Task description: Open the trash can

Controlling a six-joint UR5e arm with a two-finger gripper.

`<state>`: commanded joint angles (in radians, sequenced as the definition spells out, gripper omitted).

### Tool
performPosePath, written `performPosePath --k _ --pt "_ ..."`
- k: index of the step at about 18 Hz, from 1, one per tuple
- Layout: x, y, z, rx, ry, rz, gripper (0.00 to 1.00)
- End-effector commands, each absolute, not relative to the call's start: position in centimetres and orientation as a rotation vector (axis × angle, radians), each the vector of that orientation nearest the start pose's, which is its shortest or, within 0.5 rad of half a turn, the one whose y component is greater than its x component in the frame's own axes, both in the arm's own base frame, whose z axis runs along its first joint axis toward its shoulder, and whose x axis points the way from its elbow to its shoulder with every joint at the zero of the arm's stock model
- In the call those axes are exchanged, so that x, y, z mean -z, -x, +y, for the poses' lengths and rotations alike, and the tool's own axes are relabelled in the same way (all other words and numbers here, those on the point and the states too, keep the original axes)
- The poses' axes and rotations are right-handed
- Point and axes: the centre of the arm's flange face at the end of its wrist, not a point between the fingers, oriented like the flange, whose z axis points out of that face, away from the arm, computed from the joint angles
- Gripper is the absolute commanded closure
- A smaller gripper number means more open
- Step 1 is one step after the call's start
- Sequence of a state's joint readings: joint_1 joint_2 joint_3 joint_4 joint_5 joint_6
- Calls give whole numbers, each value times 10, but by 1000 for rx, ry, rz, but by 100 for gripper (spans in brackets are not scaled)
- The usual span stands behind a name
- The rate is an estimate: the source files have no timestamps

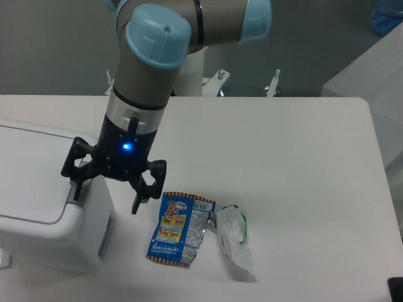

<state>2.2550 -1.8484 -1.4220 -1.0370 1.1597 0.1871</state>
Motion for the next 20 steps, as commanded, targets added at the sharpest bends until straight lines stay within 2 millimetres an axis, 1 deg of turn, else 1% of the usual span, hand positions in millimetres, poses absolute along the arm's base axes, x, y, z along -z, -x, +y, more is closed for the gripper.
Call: performPosePath --k 13,20 --pt "-469 268 600 258 2554 -542 0" --pt "-470 269 600 254 2554 -546 0"
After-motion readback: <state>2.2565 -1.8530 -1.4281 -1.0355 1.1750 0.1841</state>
